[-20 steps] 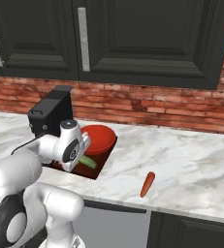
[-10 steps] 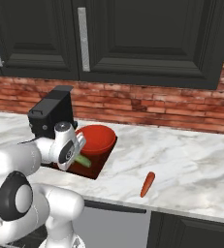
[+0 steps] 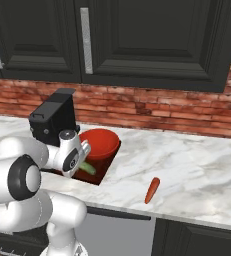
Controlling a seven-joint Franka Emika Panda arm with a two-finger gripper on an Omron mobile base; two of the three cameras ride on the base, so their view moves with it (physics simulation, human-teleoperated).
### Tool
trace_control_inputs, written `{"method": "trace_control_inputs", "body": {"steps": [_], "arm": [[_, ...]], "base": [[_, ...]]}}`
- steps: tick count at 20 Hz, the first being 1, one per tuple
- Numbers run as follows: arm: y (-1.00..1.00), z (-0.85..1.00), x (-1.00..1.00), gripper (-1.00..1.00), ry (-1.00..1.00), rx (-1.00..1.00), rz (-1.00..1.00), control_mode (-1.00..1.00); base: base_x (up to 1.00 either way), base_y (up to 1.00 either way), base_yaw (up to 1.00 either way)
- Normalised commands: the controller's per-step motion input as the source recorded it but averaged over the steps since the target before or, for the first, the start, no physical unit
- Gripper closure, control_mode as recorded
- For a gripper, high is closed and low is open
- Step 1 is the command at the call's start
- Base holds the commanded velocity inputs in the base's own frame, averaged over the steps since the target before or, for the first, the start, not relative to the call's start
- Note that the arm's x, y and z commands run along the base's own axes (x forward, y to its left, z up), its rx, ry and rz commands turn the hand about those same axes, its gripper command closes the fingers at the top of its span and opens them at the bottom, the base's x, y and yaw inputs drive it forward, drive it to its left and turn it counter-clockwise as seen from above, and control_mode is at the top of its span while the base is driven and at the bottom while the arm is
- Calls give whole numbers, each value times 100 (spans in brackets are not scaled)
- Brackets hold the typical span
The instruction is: Place the two vegetables and bowl onto the tray for setting up a vegetable dip station.
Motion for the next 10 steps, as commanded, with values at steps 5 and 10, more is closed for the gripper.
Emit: {"method": "trace_control_inputs", "body": {"steps": [5, 10], "arm": [[0, -24, 1, 100, -2, 1, 2, -100], [0, -9, 0, 100, 0, 1, 1, -100]], "base": [[0, 0, 0], [0, 0, 0]]}}
